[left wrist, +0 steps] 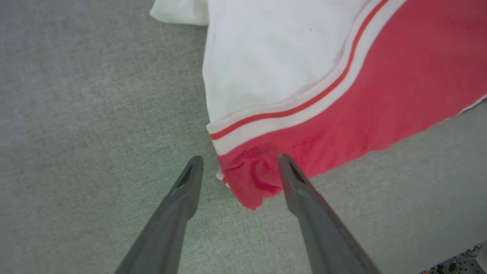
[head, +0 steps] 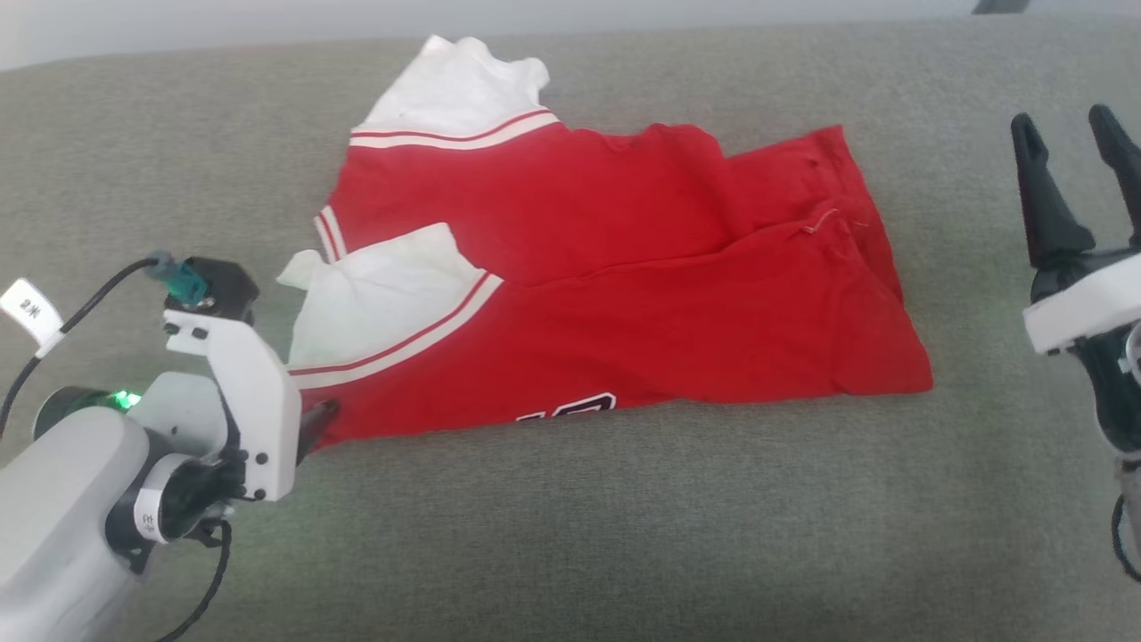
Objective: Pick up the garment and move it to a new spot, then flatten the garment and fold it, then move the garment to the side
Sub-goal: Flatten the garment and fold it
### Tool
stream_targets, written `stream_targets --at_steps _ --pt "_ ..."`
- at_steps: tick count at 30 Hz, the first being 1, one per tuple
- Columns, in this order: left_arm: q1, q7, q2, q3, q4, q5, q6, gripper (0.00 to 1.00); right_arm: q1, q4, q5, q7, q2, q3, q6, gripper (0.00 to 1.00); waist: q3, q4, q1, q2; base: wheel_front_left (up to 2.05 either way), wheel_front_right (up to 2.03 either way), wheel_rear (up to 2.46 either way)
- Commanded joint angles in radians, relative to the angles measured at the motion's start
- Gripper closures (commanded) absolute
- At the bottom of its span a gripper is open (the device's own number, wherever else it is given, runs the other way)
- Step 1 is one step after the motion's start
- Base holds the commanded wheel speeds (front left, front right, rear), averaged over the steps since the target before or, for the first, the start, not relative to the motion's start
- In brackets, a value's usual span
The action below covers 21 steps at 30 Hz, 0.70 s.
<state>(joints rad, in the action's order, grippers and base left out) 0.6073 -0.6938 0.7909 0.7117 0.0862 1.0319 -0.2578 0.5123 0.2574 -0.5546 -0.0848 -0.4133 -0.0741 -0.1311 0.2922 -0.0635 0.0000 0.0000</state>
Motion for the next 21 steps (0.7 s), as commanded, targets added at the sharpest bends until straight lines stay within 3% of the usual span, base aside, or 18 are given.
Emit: stream_targets --at_steps 1,9,10,11,12,15,21 --pt "-0.016 0.007 0.007 -0.006 0.005 -0.001 -0.012 0.00 -0.023 -0.023 0.020 0.002 0.014 0.016 0.001 0.00 0.011 -0.015 0.0000 0.0000 0.00 0.00 0.00" --pt "-0.048 0.019 -0.027 -0.018 0.113 0.029 -0.058 0.00 -0.110 -0.150 0.089 0.054 0.103 0.093 0.001 0.00 0.034 -0.054 0.0000 0.0000 0.00 0.00 0.00" --pt "-0.049 0.015 -0.034 -0.012 0.126 0.031 -0.053 0.12 -0.118 -0.160 0.095 0.063 0.111 0.098 0.001 0.00 0.035 -0.057 0.0000 0.0000 0.00 0.00 0.00" --pt "-0.048 0.017 -0.044 -0.012 0.137 0.036 -0.047 0.62 -0.125 -0.169 0.102 0.075 0.116 0.102 0.001 0.00 0.036 -0.058 0.0000 0.0000 0.00 0.00 0.00" --pt "-0.048 0.019 -0.054 -0.013 0.152 0.043 -0.047 1.00 -0.135 -0.175 0.100 0.090 0.126 0.107 0.001 0.00 0.037 -0.060 0.0000 0.0000 0.00 0.00 0.00" --pt "-0.054 -0.003 -0.058 0.005 0.170 0.045 -0.036 1.00 -0.146 -0.185 0.100 0.123 0.135 0.107 0.001 0.00 0.036 -0.061 0.0000 0.0000 0.00 0.00 0.00" --pt "-0.040 0.012 -0.085 0.006 0.187 0.051 -0.017 1.00 -0.181 -0.181 0.073 0.293 0.151 0.096 0.000 0.00 0.033 -0.051 0.0000 0.0000 0.00 0.00 0.00"
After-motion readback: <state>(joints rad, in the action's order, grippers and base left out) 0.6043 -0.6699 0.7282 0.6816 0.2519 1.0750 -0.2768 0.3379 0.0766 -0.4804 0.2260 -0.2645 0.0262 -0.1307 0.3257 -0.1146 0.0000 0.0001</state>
